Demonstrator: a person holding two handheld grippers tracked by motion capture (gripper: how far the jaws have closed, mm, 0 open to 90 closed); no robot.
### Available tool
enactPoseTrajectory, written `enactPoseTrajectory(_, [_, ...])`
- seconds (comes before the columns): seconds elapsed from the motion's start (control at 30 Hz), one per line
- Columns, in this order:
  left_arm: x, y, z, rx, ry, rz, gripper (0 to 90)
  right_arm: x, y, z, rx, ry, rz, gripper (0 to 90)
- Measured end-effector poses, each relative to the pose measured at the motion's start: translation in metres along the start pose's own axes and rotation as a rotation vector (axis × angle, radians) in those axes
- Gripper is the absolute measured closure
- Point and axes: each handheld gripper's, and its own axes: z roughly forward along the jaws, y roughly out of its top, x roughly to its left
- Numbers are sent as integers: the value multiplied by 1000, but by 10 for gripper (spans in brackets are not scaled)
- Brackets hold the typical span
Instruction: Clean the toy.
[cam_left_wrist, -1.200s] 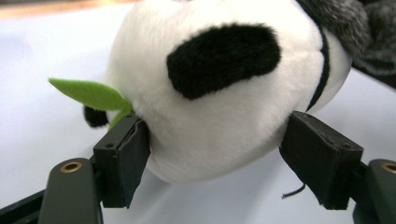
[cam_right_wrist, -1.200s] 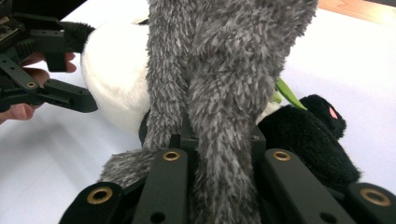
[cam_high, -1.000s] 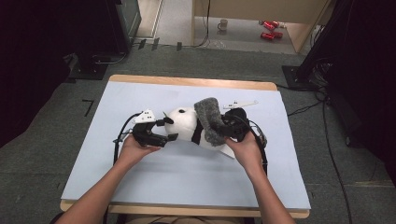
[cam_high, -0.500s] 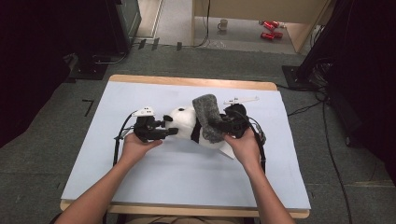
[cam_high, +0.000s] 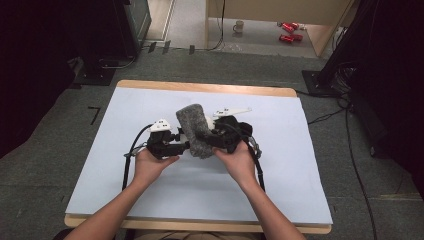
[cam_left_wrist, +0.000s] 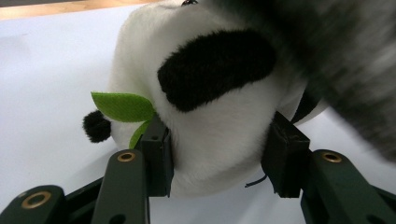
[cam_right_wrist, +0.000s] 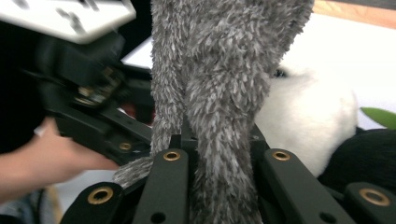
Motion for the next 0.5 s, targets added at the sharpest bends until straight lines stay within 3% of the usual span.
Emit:
enactPoseTrajectory(0.13, [6, -3, 1, 6, 2, -32, 513, -8, -3, 5, 14, -37, -28, 780])
enactPoseTrajectory(0.3, [18, -5, 3, 4, -12, -87, 515, -25, -7, -1, 47, -133, -33, 779])
enactPoseTrajectory(0.4, [18, -4, 3, -9, -28, -82, 515, -38, -10, -7, 39, -95, 23, 781])
enactPoseTrajectory(0.5, [22, -5, 3, -12, -42, -97, 516, -42, -9, -15, 36, -102, 29, 781])
